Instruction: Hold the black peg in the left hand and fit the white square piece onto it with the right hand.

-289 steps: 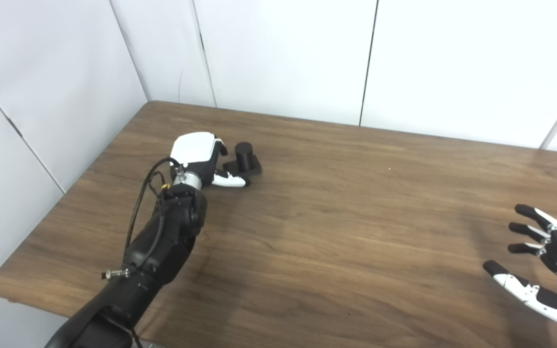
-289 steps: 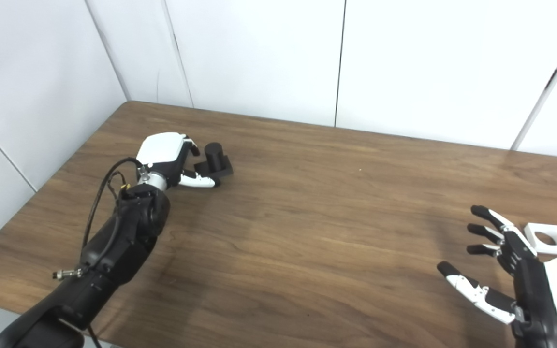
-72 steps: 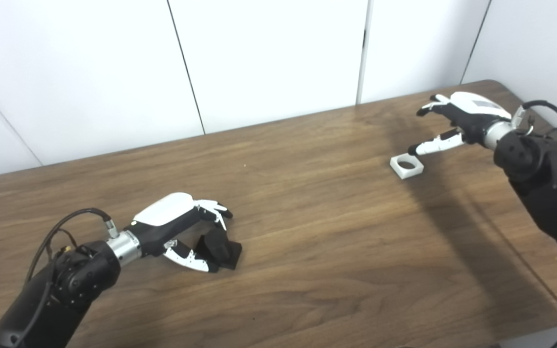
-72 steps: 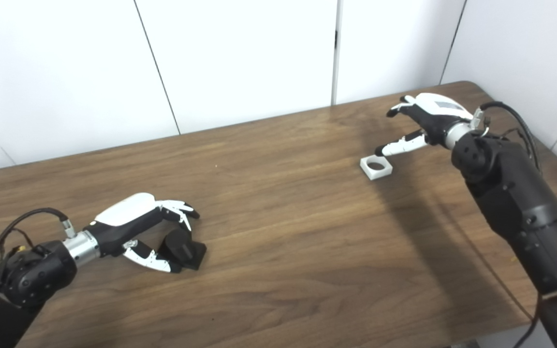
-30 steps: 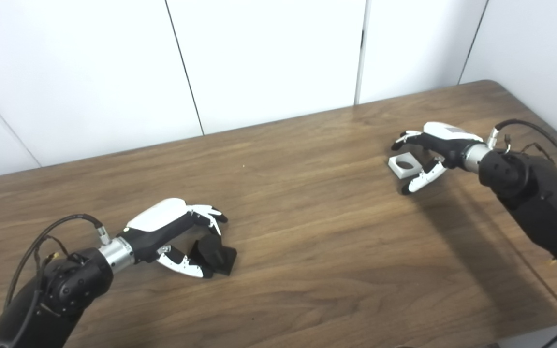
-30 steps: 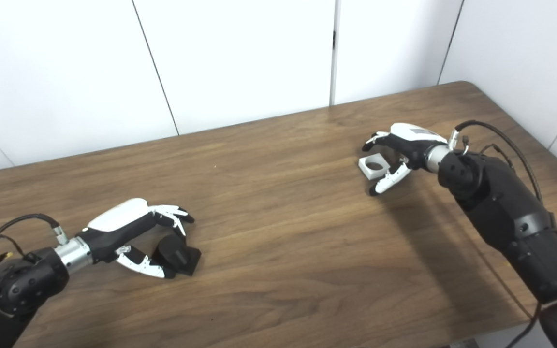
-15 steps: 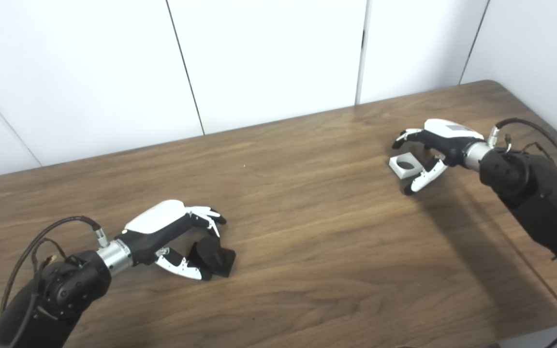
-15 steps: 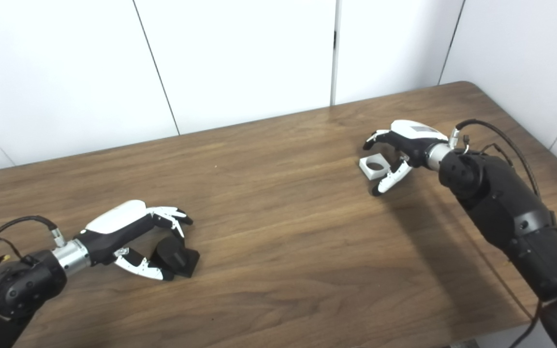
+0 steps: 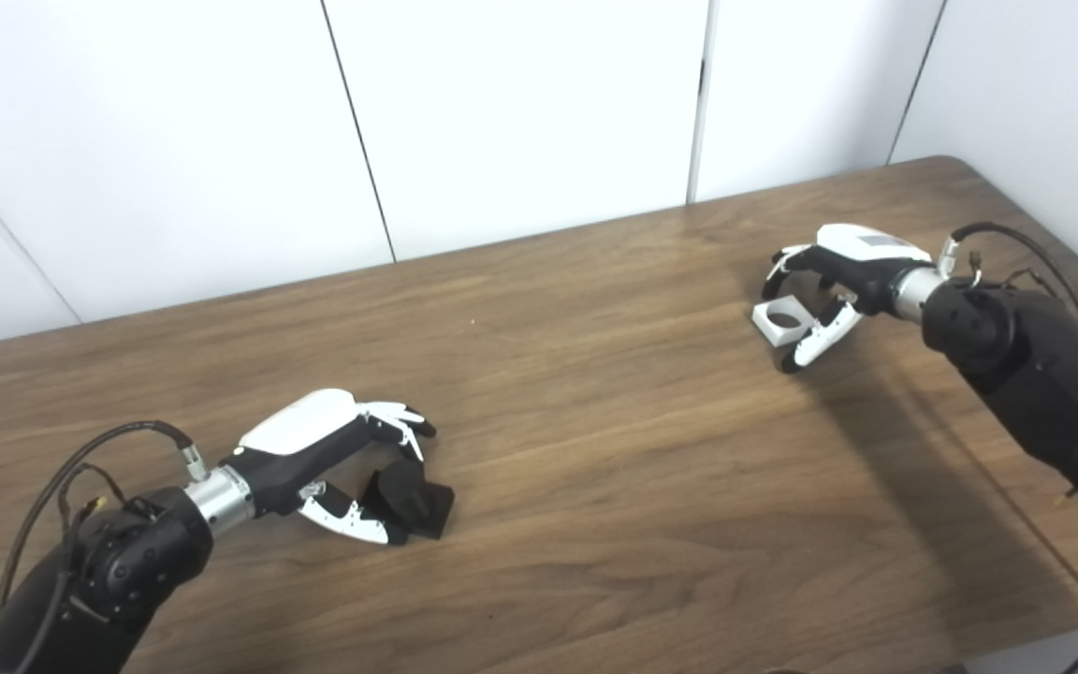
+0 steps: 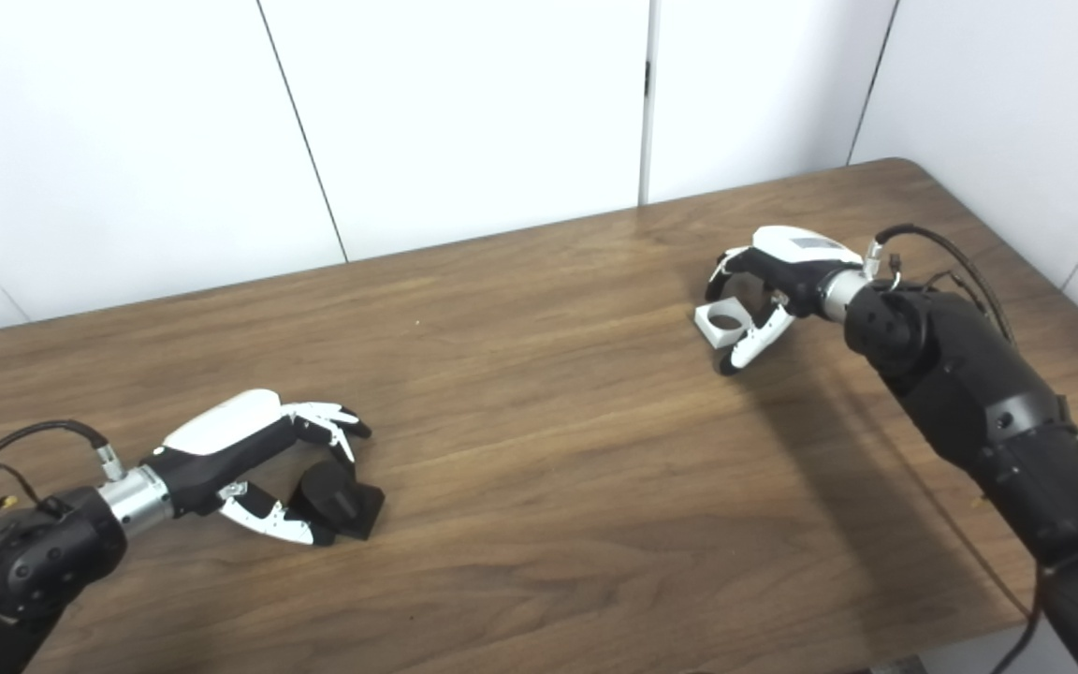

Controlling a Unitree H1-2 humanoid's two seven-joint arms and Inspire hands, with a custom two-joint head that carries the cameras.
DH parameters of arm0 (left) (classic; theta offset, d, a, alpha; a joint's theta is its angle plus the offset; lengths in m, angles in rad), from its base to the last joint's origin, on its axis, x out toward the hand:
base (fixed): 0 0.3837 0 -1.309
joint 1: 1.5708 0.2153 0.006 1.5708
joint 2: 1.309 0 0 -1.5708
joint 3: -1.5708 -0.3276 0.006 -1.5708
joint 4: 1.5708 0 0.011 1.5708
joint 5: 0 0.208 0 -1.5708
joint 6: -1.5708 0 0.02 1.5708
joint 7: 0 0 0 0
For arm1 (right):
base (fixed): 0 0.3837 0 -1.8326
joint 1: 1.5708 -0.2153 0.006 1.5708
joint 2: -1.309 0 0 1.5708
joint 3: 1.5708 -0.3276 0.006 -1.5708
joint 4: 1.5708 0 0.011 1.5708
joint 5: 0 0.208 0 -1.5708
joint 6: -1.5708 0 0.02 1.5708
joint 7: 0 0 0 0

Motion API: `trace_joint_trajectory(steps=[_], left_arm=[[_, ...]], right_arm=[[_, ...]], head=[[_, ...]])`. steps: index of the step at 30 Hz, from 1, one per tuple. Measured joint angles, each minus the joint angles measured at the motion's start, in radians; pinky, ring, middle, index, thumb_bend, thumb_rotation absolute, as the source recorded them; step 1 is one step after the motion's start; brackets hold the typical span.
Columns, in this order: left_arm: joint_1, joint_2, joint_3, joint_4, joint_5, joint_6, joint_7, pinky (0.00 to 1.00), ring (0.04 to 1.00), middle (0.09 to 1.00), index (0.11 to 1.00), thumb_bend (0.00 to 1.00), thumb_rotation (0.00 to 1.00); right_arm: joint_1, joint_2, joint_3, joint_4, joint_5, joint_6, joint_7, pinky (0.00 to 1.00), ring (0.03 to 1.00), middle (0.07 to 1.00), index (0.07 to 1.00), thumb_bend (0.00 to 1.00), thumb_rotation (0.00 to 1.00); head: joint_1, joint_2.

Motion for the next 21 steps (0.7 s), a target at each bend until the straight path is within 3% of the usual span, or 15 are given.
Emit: trace_joint_trajectory(steps=[4, 7, 9, 21], left_arm=[[0.002, 0.0, 0.003, -0.001, 0.0, 0.0, 0.0, 0.86, 0.895, 0.84, 0.49, 0.52, 0.06], [0.004, 0.003, 0.004, -0.002, 0.0, 0.0, 0.0, 0.86, 0.895, 0.841, 0.491, 0.52, 0.06], [0.006, 0.005, 0.005, -0.005, 0.0, 0.001, 0.0, 0.86, 0.894, 0.841, 0.491, 0.52, 0.06], [0.018, 0.013, 0.012, -0.018, 0.0, 0.003, 0.0, 0.87, 0.888, 0.845, 0.49, 0.52, 0.06]], right_arm=[[-0.004, 0.01, 0.0, 0.013, -0.003, 0.0, -0.017, 0.82, 0.913, 0.896, 0.647, 0.66, 0.2], [-0.01, 0.018, 0.0, 0.023, -0.003, -0.001, -0.025, 0.84, 0.92, 0.895, 0.527, 0.54, 0.16], [-0.011, 0.021, 0.0, 0.025, 0.002, -0.004, -0.027, 0.83, 0.918, 0.891, 0.503, 0.52, 0.15], [-0.037, 0.025, 0.022, 0.073, 0.008, -0.03, -0.053, 0.81, 0.911, 0.878, 0.495, 0.51, 0.15]], head=[[0.002, 0.003], [0.002, 0.003], [0.003, 0.006], [0.011, 0.009]])
